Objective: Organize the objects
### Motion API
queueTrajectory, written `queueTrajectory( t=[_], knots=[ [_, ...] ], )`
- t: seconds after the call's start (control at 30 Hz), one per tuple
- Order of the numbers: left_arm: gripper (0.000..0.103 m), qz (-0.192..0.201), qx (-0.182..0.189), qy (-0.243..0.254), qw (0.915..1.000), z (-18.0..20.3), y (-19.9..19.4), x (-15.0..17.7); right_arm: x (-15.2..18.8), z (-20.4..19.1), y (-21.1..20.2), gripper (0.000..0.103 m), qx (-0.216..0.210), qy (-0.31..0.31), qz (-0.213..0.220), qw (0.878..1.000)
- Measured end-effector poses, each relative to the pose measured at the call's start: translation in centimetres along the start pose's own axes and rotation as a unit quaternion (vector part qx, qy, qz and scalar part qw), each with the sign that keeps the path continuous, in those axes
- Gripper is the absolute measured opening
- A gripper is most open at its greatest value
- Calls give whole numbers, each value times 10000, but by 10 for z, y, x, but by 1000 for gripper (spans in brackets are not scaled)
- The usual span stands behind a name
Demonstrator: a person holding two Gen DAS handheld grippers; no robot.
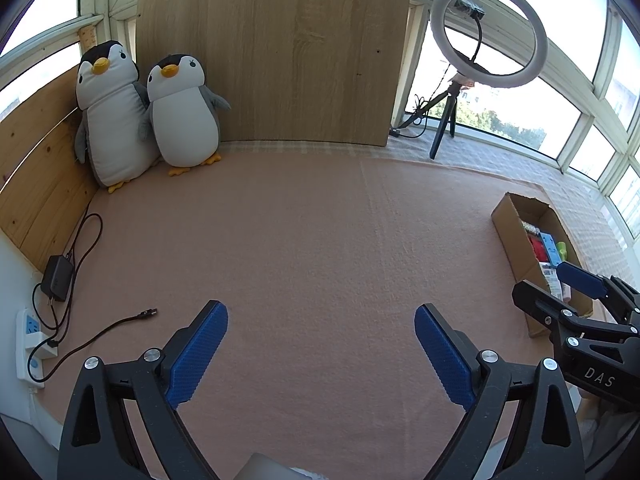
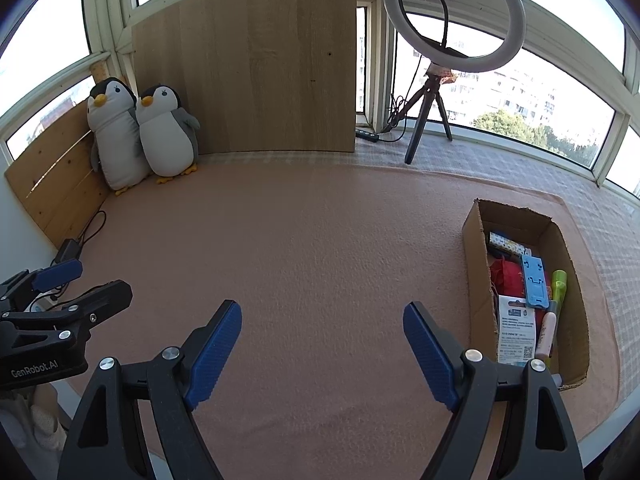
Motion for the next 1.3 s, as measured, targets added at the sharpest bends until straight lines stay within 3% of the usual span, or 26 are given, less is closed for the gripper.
queueTrajectory(
  t=[1.3],
  knots=[
    [101,-55,6,10,10000,-4,7,1,5,5,6,80,32,89,-113,9999]
  ],
)
Point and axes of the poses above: each gripper's, at about its wrist camera, not at the fingertips, and y roughly the way its jaws point, z to its right, x to its underside, the point moved 2 cm from there along y, roughly the way its jaws point, and after that the axes turned 8 degrees about z, right-handed, at the moved point
